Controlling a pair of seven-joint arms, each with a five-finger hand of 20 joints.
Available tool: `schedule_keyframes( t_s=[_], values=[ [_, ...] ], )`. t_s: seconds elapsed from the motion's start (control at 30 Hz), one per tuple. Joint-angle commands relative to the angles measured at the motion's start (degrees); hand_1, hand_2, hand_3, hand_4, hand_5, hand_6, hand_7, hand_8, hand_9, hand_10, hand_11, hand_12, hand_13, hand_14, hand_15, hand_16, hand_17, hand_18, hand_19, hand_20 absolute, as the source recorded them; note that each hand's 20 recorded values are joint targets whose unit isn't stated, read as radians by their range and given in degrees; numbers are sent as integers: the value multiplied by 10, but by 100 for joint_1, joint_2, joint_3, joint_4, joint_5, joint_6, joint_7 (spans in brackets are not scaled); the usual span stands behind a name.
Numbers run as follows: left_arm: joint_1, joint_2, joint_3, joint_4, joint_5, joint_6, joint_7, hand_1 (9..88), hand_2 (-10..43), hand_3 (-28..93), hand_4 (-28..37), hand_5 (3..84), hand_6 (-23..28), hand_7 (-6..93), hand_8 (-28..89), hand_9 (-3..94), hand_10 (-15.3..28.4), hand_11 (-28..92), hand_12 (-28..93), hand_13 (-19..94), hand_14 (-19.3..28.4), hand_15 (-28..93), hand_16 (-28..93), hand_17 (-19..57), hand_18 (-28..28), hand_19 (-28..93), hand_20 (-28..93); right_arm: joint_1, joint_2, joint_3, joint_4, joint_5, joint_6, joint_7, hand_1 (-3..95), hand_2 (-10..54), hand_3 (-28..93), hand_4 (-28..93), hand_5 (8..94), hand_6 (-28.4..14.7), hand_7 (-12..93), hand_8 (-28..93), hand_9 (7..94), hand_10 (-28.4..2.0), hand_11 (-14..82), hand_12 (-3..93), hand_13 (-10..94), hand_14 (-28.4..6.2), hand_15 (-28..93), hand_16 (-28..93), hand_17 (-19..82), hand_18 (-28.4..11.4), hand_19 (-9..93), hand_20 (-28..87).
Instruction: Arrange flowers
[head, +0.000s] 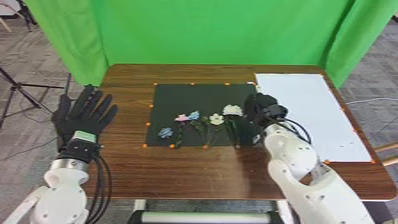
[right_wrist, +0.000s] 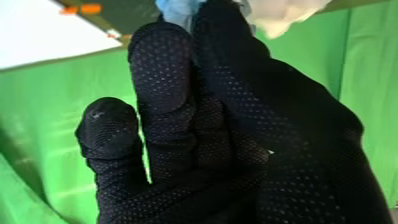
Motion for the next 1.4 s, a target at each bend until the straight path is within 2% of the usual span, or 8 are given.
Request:
schedule_keyframes(
  t_s=[0.03, 0.2, 0.3, 0.4, 0.67, 0.77, 0.97, 1.4],
  values=[
    [32, 9, 12, -59, -171, 320, 20, 268, 112, 735, -283, 308, 48, 191, -119, 308, 123, 226, 96, 241, 139, 382, -84, -58, 140, 360, 100, -307, -20, 40, -225, 80, -264, -2, 618, -95, 701, -283, 660, 1, 269, -27, 806, -84, 126, 425, 732, -29, 445, 461, 452, -178, 911, 409],
    [26, -16, 19, -76, -290, 424, 30, 271, 116, 734, -283, 337, 54, 197, -121, 317, 124, 238, 94, 245, 139, 393, -88, -58, 140, 364, 101, -411, -40, 136, -320, 109, -558, -140, 582, -95, 697, -283, 629, -2, 227, -141, 791, -91, 125, 415, 714, -35, 462, 447, 436, -185, 915, 392],
    [61, -5, 17, -78, -269, 418, 63, 271, 121, 734, -283, 360, 58, 201, -121, 323, 125, 241, 92, 246, 139, 400, -90, -58, 140, 369, 102, -440, -54, 156, -418, 43, -779, -78, 555, -95, 692, -283, 614, -5, 209, -136, 787, -92, 123, 409, 706, -46, 481, 429, 430, -190, 915, 392],
    [109, -15, 2, -95, -265, 421, 94, 273, 123, 734, -283, 382, 49, 208, -123, 329, 124, 249, 91, 245, 137, 407, -94, -59, 142, 391, 112, -458, -57, 174, -479, 59, -824, -96, 504, -95, 730, -283, 598, -12, 193, -129, 754, -101, 194, 358, 697, -64, 523, 402, 426, -197, 919, 401],
    [183, -117, -40, -128, -252, 402, -5, 275, 125, 731, -283, 389, 49, 207, -127, 331, 124, 250, 85, 244, 137, 413, -101, -59, 142, 397, 110, -508, -41, 223, -537, 297, -527, 74, 399, -95, 800, -283, 575, -24, 170, -118, 713, -124, 310, 242, 683, -91, 600, 304, 419, -204, 924, 406],
    [206, -134, -49, -115, -233, 376, -12, 273, 127, 731, -283, 389, 54, 204, -125, 331, 124, 250, 85, 244, 138, 415, -102, -60, 142, 397, 110, -533, -14, 227, -581, 370, -461, 90, 370, -95, 788, -283, 578, -26, 169, -117, 711, -126, 319, 241, 680, -95, 606, 303, 418, -209, 928, 406],
    [214, -124, -24, -111, -355, 354, 47, 262, 135, 727, -283, 390, 59, 202, -122, 330, 126, 250, 85, 244, 139, 416, -103, -60, 142, 397, 109, -569, -13, 271, -704, 504, -569, 154, 342, -95, 756, -283, 596, -29, 166, -115, 714, -132, 324, 240, 681, -102, 610, 299, 421, -214, 931, 409],
    [166, -142, 4, -93, -304, 307, 5, 232, 153, 720, -283, 391, 62, 195, -117, 330, 130, 245, 87, 242, 141, 413, -103, -61, 142, 392, 107, -566, -6, 256, -735, 566, -182, 278, 329, -95, 736, -283, 613, -36, 161, -112, 711, -146, 295, 226, 679, -110, 609, 292, 424, -213, 932, 407]
  ],
)
